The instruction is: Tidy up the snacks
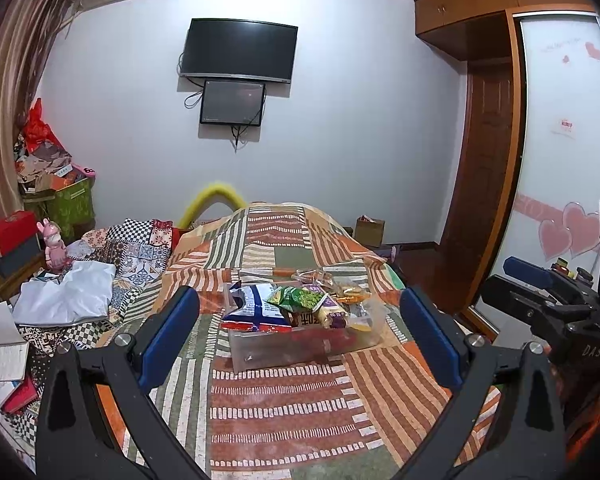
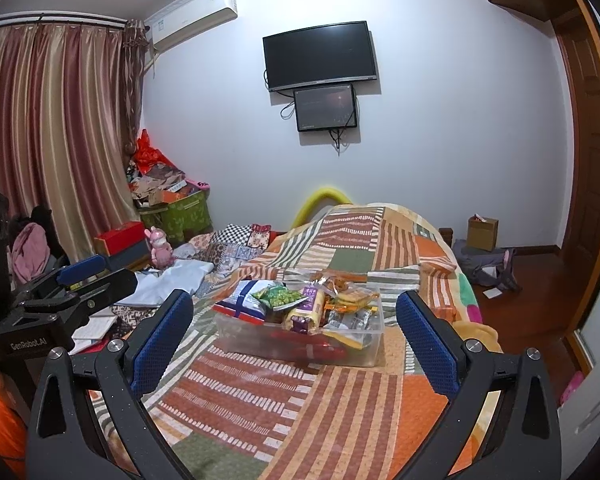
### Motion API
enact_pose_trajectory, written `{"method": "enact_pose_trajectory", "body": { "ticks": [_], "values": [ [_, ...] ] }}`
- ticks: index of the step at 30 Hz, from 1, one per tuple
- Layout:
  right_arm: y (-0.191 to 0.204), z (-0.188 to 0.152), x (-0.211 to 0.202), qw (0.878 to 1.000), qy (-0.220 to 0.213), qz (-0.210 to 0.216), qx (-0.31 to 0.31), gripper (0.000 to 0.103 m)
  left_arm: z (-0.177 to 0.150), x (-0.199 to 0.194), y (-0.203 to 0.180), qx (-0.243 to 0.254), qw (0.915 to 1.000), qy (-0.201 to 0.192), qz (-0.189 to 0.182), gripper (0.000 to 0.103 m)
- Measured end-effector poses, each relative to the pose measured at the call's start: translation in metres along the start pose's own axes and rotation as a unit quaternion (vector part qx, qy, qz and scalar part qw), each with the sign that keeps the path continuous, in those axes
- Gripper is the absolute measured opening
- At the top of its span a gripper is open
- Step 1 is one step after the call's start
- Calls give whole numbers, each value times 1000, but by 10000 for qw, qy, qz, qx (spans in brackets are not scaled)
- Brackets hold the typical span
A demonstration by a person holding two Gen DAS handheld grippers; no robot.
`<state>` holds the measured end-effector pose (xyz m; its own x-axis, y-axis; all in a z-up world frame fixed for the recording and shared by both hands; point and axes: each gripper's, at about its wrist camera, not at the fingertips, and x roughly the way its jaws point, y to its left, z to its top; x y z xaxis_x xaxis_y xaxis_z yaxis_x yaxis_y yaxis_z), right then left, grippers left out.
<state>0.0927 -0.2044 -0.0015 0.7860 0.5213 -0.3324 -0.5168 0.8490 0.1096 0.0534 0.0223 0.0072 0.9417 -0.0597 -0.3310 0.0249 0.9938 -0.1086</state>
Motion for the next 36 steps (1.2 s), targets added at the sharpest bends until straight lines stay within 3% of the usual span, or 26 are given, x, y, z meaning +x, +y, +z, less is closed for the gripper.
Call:
{"method": "enact_pose_trajectory", "body": {
  "ticks": [36],
  "values": [
    [0,-2,-5,10000,-31,36,50,101,-1,-2,-8,3,9999,-13,-167,102]
  ]
}}
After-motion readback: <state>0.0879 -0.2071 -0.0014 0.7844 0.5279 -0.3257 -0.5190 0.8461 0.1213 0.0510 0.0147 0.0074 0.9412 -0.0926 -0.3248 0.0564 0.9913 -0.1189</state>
